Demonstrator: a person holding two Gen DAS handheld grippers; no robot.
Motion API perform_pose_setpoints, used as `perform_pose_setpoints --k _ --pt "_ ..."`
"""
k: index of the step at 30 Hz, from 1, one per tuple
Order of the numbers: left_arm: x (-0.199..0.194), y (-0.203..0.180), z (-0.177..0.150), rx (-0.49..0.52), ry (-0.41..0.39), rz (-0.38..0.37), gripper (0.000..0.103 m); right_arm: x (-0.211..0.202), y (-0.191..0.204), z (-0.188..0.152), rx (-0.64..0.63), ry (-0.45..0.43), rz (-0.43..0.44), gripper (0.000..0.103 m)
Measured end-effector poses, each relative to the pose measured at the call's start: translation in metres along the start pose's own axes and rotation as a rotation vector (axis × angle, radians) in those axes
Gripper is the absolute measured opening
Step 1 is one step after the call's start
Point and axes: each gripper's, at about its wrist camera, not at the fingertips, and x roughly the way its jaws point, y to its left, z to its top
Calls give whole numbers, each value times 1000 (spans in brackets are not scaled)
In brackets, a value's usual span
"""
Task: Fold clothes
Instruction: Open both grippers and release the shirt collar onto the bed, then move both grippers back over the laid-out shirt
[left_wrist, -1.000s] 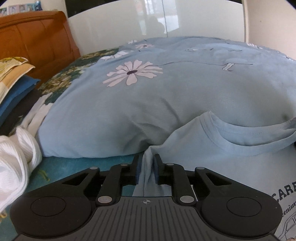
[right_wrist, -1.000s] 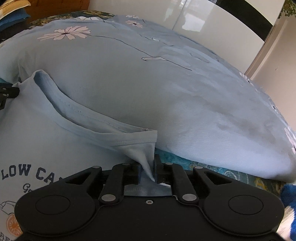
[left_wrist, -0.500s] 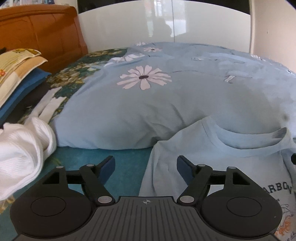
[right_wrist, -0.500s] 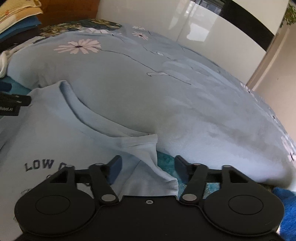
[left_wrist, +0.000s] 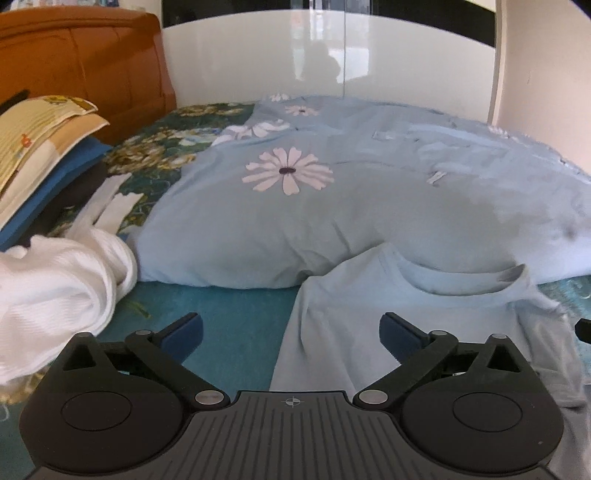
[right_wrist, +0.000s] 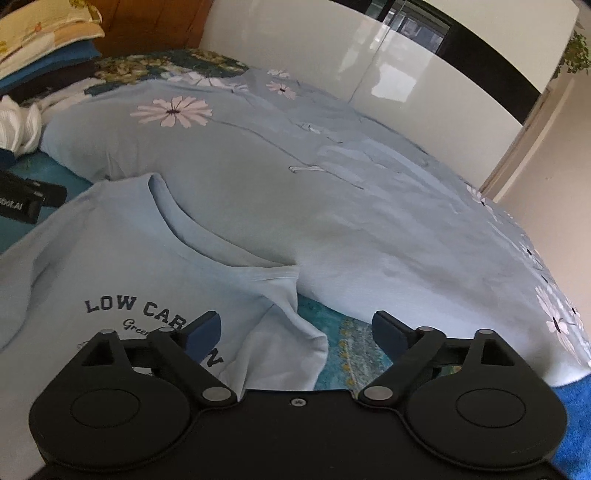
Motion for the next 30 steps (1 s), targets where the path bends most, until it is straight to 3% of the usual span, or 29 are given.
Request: perform_pose_setpoints --k 13,30 --pt "-56 -6 -12 -22 -22 -62 103 -56 -3 -18 55 -29 32 92" --pt "-127 -10 -63 -92 -53 -179 103 -129 4 -67 100 -84 105 93"
